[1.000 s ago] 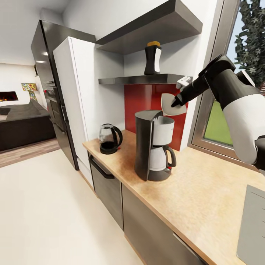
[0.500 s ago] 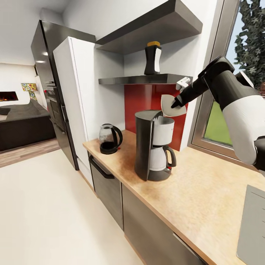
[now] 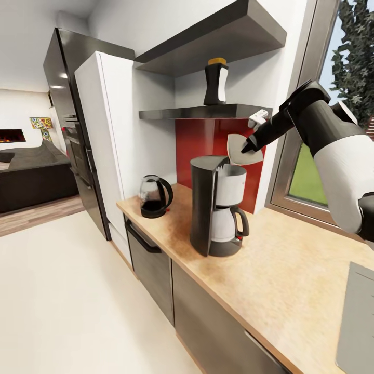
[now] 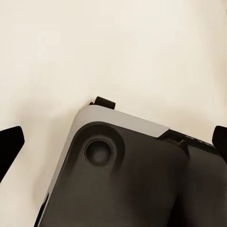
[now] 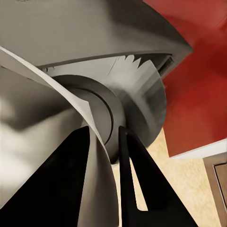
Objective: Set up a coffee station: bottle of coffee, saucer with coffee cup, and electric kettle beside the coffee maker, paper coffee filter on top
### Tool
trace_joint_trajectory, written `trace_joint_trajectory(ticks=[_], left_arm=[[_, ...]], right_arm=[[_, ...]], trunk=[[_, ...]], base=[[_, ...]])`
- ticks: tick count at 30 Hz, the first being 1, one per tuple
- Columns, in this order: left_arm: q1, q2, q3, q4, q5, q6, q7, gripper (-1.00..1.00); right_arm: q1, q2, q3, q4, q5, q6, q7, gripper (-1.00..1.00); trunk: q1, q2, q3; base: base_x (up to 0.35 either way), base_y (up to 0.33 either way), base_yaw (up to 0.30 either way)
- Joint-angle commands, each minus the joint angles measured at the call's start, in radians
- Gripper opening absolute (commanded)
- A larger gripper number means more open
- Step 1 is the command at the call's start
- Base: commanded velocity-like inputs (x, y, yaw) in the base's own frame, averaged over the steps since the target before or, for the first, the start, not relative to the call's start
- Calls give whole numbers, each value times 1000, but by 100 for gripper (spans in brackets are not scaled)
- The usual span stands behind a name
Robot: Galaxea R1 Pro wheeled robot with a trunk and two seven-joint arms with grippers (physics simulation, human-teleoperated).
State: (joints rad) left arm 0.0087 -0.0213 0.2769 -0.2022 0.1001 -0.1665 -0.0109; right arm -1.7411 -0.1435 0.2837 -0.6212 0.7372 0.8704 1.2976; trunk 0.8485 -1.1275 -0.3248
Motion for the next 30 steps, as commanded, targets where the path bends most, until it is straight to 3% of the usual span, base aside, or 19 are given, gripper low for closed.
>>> trace_joint_trajectory(ticks=[1, 30], left_arm=[[0, 0, -2, -2, 10, -1, -1, 100], [0, 0, -2, -2, 10, -1, -1, 100]], right_arm=[[-1, -1, 3, -2, 5, 9, 8, -100], [0, 0, 3, 47, 4, -19, 9, -100]], trunk=[[0, -1, -1], [0, -1, -1]], base=[[43, 0, 0], [44, -14, 0]])
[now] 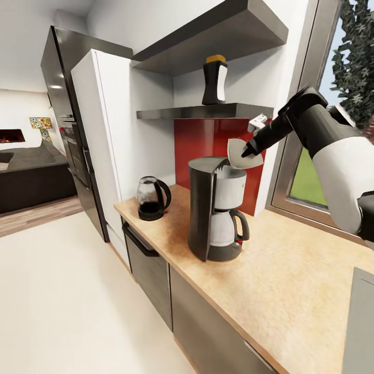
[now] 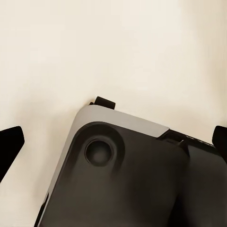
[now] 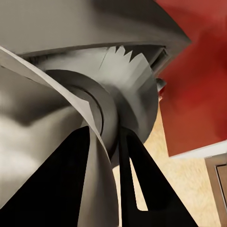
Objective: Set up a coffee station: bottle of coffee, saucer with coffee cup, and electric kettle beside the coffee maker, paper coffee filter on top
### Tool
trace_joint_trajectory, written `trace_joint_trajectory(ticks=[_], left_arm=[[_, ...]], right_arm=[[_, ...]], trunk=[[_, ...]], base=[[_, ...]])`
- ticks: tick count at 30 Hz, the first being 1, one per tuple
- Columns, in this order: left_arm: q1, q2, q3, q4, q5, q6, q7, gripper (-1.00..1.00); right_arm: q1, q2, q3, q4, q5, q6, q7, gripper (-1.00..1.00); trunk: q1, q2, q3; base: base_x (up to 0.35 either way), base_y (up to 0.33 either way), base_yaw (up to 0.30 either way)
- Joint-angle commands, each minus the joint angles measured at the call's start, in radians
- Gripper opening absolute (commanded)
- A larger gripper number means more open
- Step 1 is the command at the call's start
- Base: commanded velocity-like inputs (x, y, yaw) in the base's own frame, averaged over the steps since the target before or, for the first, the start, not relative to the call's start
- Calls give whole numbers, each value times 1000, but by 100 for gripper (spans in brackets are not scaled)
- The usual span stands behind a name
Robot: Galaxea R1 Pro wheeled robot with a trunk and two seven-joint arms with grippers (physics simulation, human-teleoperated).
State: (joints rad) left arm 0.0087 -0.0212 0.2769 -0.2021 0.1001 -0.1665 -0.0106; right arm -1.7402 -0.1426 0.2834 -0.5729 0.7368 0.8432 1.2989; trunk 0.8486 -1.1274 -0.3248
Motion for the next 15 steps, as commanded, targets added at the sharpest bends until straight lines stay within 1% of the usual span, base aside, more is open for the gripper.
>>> trace_joint_trajectory(ticks=[1, 6, 15], left_arm=[[1, 0, -2, -2, 10, -1, -1, 100], [1, 0, -2, -2, 10, -1, -1, 100], [1, 0, -2, -2, 10, -1, -1, 100]], right_arm=[[-1, 1, 3, 11, 4, -10, 8, -100], [-1, 4, 3, 37, 5, -38, 8, -100], [-1, 7, 3, 42, 4, -44, 7, -100]], trunk=[[0, -1, -1], [0, -1, -1], [0, -1, -1]], base=[[1, 0, 0], [0, 0, 0], [0, 0, 0]])
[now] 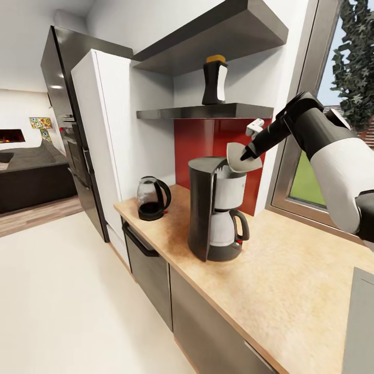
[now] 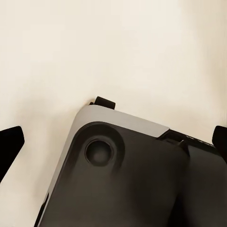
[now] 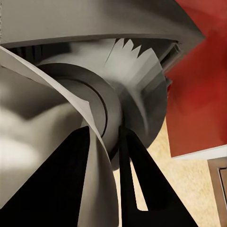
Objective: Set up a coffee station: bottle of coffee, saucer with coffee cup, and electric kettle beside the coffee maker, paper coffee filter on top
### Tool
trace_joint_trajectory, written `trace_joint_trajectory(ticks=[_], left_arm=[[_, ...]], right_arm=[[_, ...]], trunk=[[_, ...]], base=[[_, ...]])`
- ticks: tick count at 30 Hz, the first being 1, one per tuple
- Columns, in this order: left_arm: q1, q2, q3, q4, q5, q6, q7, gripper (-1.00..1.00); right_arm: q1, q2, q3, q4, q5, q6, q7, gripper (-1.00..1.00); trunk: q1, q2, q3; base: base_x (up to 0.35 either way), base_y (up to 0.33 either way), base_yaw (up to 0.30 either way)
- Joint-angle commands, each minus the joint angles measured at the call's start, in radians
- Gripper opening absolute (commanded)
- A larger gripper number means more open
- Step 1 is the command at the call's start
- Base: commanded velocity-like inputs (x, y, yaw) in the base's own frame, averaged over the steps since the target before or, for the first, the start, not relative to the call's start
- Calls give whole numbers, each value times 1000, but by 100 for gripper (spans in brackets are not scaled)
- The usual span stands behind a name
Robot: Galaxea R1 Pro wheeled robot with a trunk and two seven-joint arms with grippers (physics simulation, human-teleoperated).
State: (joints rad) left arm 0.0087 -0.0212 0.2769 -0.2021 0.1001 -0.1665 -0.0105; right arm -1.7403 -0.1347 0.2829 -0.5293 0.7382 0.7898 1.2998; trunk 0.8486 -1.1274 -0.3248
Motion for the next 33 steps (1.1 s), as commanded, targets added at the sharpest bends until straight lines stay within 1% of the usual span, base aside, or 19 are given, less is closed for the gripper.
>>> trace_joint_trajectory(ticks=[1, 17, 23, 33], left_arm=[[1, 0, -2, -2, 10, -1, -1, 100], [1, 0, -2, -2, 10, -1, -1, 100], [1, 0, -2, -2, 10, -1, -1, 100], [1, 0, -2, -2, 10, -1, -1, 100]], right_arm=[[-1, -1, 4, -2, 3, 9, 6, -100], [-1, 1, 4, -1, 3, 9, 7, -100], [-1, 1, 4, -1, 3, 9, 7, -100], [-1, 1, 4, -1, 3, 9, 7, -100]], trunk=[[0, -1, -1], [0, -1, -1], [0, -1, -1], [0, -1, -1]], base=[[0, 0, 0], [10, 0, 0], [71, 71, 0], [9, 9, 0]])
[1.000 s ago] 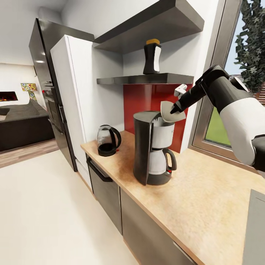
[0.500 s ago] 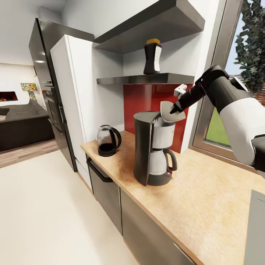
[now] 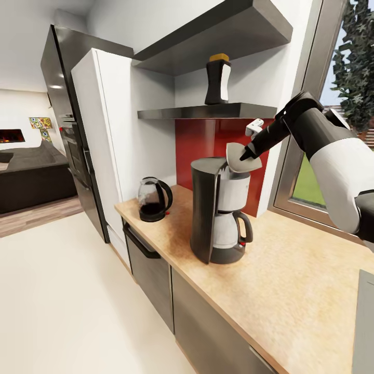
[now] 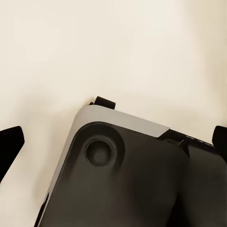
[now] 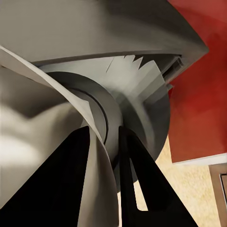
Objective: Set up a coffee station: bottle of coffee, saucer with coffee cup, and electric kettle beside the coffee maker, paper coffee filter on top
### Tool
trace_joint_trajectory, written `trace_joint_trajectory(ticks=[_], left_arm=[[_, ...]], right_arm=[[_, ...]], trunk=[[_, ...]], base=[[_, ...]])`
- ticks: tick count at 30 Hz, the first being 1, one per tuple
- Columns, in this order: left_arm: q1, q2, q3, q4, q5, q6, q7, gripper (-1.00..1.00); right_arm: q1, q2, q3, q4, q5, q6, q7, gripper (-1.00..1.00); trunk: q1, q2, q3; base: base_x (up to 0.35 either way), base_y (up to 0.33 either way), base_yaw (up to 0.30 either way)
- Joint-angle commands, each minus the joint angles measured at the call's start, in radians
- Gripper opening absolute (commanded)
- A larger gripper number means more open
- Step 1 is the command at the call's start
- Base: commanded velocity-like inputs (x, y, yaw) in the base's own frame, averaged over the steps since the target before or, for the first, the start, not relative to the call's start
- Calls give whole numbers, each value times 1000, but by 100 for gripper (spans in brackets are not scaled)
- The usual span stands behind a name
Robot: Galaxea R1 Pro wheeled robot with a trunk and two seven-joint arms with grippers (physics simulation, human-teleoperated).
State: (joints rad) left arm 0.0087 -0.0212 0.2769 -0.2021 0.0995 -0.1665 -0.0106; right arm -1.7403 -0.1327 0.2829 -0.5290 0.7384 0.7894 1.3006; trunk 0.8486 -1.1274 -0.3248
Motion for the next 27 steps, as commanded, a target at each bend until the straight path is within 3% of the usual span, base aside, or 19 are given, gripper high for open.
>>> trace_joint_trajectory(ticks=[1, 27], left_arm=[[1, 0, -2, -2, 10, -1, -1, 100], [1, 0, -2, -2, 10, -1, -1, 100]], right_arm=[[-1, -1, 4, -2, 3, 9, 6, -100], [2, -1, 4, 43, 4, 5, 0, -100]], trunk=[[0, -1, -1], [0, -1, -1]], base=[[1, 1, 0], [0, 0, 0]])
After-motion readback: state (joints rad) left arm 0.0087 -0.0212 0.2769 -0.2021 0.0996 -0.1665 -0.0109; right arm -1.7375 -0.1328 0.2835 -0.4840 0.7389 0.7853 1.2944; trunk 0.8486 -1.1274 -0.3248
